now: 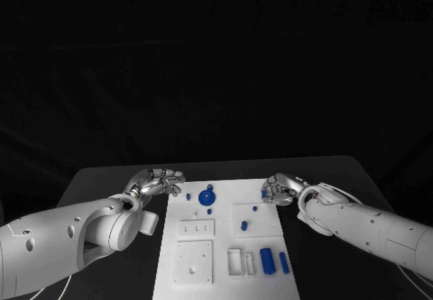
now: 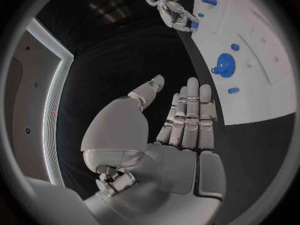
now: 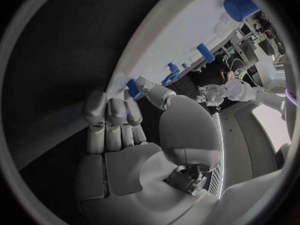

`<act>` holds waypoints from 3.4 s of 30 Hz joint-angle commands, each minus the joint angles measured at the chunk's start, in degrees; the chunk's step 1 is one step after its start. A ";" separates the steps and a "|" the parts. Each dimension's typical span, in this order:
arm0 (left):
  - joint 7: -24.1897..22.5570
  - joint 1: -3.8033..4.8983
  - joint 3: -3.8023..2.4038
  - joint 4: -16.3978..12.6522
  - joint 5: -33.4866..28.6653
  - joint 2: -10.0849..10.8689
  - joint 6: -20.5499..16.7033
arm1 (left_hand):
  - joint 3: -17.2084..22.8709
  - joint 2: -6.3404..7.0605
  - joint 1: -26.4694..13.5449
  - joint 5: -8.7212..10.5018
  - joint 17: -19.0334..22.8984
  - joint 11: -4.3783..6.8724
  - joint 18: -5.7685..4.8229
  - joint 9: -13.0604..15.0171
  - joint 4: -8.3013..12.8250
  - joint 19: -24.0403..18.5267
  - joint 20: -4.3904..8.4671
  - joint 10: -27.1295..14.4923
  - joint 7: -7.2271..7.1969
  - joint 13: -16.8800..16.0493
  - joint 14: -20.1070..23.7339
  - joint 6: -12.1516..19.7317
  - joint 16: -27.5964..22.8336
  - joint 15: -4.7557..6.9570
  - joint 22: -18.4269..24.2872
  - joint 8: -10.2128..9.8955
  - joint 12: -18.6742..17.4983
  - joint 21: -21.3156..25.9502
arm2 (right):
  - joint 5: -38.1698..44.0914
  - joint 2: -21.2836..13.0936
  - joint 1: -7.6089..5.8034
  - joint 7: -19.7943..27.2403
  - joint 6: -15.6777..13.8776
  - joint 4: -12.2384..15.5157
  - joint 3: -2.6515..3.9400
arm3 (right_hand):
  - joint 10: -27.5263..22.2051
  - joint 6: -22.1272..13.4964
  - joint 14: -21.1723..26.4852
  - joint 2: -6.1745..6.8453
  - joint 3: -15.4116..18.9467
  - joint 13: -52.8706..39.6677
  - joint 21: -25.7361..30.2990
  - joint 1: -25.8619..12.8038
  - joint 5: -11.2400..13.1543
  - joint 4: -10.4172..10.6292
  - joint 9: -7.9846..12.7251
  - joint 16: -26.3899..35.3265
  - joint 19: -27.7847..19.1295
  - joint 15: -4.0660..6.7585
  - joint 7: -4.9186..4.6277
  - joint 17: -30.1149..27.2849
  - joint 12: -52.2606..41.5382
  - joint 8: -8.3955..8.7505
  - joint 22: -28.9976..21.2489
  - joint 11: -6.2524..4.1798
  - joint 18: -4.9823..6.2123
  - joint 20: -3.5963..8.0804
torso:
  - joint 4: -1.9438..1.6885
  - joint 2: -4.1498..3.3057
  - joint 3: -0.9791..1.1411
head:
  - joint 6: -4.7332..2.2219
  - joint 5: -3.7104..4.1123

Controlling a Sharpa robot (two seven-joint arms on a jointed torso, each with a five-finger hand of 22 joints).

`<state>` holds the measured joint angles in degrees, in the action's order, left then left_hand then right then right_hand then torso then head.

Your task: Assemble the parts on the task board

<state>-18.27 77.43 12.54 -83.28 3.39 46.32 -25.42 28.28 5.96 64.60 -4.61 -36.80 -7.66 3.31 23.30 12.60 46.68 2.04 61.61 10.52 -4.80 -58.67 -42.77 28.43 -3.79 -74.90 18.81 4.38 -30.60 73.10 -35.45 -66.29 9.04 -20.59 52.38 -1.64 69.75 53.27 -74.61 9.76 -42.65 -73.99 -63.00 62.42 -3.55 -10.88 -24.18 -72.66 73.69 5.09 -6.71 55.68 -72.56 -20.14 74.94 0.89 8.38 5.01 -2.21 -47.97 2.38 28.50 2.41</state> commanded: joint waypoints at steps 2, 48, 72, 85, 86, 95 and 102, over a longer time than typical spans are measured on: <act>-0.40 0.04 -0.06 -0.20 0.11 -0.06 0.82 | 0.06 0.15 -0.61 0.29 -0.05 -0.20 0.61 -0.04 0.17 -0.23 -0.06 -0.03 -0.09 0.09 -0.10 -0.06 -0.29 0.05 -0.84 0.05 -0.29 -0.27 | -0.15 -0.01 0.04 0.06 -0.36 0.10 -0.02 | 0.38 2.03 0.00 -0.65 -0.44 -0.09 -0.23 -0.09 0.40 -0.18 -0.44 0.26 -0.40 0.80 0.10 0.13 -0.25 -0.78 0.94 -0.61 6.62 0.21 | -0.05 0.06 0.02 | 0.14 0.02; 22.96 2.48 -0.28 5.28 11.20 -4.46 18.77 | -2.55 3.26 -17.67 1.76 -3.39 5.36 0.99 1.66 -13.25 1.97 2.42 16.16 -3.33 -5.47 -3.02 -10.26 5.36 2.68 -1.14 3.34 5.78 -3.42 | 17.20 1.39 -5.78 -19.40 0.97 23.23 0.02 | 1.51 5.00 -0.13 -2.65 -2.36 -0.80 -0.57 -0.15 0.41 -2.66 -1.77 0.40 -0.10 2.02 1.36 0.54 -0.92 -1.89 0.83 -1.88 6.62 0.55 | 1.90 3.91 -0.42 | -0.11 -2.49; 26.51 2.46 0.06 4.72 16.64 -6.44 19.69 | -2.96 1.46 -15.52 1.64 -3.59 5.29 0.78 1.89 -12.08 1.04 2.39 15.87 -3.49 -6.34 -1.95 -10.66 6.05 2.55 -1.14 2.96 5.43 -4.03 | 17.49 5.77 -5.54 -19.33 2.41 26.39 -1.25 | 1.55 5.00 -0.15 -2.83 -2.60 -0.84 -0.55 -0.27 0.34 -2.91 -1.79 0.44 -0.06 2.04 1.37 0.55 -0.93 -1.80 0.79 -1.89 6.62 0.52 | 1.94 4.35 -0.42 | 0.92 -3.27; 26.55 2.46 0.06 4.43 16.64 -6.32 19.38 | -3.31 -0.29 -14.77 1.62 -3.50 5.32 0.76 1.96 -11.11 0.89 2.37 15.93 -3.52 -6.80 -1.85 -10.90 6.36 2.54 -1.06 2.73 5.33 -4.30 | 17.22 6.19 -5.39 -19.28 3.00 26.85 -1.55 | 1.58 4.99 -0.16 -2.94 -2.71 -0.88 -0.53 -0.42 0.33 -3.07 -1.81 0.47 -0.04 2.04 1.36 0.55 -0.95 -1.73 0.77 -1.89 6.62 0.51 | 1.83 4.34 -0.52 | 1.11 -3.17; 26.55 2.46 0.06 4.39 16.64 -6.32 19.40 | -3.37 -0.76 -14.44 1.62 -3.48 5.35 0.75 2.00 -10.66 0.87 2.38 16.00 -3.55 -6.93 -1.84 -11.01 6.42 2.55 -1.05 2.71 5.34 -4.38 | 17.20 6.22 -5.38 -19.28 3.02 26.84 -1.56 | 1.56 4.99 -0.16 -2.95 -2.72 -0.87 -0.53 -0.43 0.33 -3.08 -1.81 0.48 -0.04 2.04 1.37 0.55 -0.94 -1.72 0.76 -1.89 6.62 0.51 | 1.84 4.33 -0.51 | 1.09 -3.15; 26.74 2.46 0.06 4.28 16.58 -6.36 19.43 | -2.06 -4.51 -10.51 -0.46 -3.03 5.41 0.53 2.15 -5.69 0.73 2.30 16.24 -3.65 -7.87 -1.72 -11.67 6.84 2.49 -0.88 2.25 5.12 -4.82 | 16.97 6.75 -5.09 -19.21 3.24 26.82 -1.73 | 1.59 4.99 -0.16 -3.03 -2.77 -0.91 -0.52 -0.52 0.32 -3.16 -1.83 0.50 -0.03 2.04 1.36 0.55 -0.96 -1.69 0.75 -1.89 6.62 0.50 | 1.85 4.28 -0.50 | 1.24 -3.10; 27.05 2.46 0.06 4.74 16.58 -6.41 19.23 | -1.73 -5.82 -10.75 -2.61 -2.75 5.46 0.36 2.28 -3.62 0.74 2.27 16.45 -3.70 -8.39 -1.76 -12.07 7.10 2.46 -0.79 2.02 4.98 -5.05 | 16.96 6.76 -4.96 -19.24 3.09 27.14 -1.74 | 1.62 5.00 -0.16 -3.06 -2.82 -0.94 -0.51 -0.56 0.31 -3.24 -1.84 0.51 -0.03 2.05 1.37 0.56 -0.99 -1.67 0.74 -1.89 6.62 0.50 | 1.80 4.28 -0.44 | 1.36 -3.15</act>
<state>9.13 79.76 12.72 -78.50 19.93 40.08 -6.68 26.62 0.22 54.20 -7.04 -39.61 -2.13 3.54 25.54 8.73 47.70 4.31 77.61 6.83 -13.13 -60.78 -54.47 35.28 -1.24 -74.94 21.02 9.71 -35.28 89.75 -28.87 -71.37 -10.48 -18.40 79.17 -3.30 71.17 55.86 -74.74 7.33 -45.32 -74.86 -63.22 61.91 -2.87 -13.91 -24.92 -72.44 73.67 6.86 -5.43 56.14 -73.37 -21.65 74.90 -0.92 8.70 5.01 -0.36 -43.69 1.92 29.83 -0.74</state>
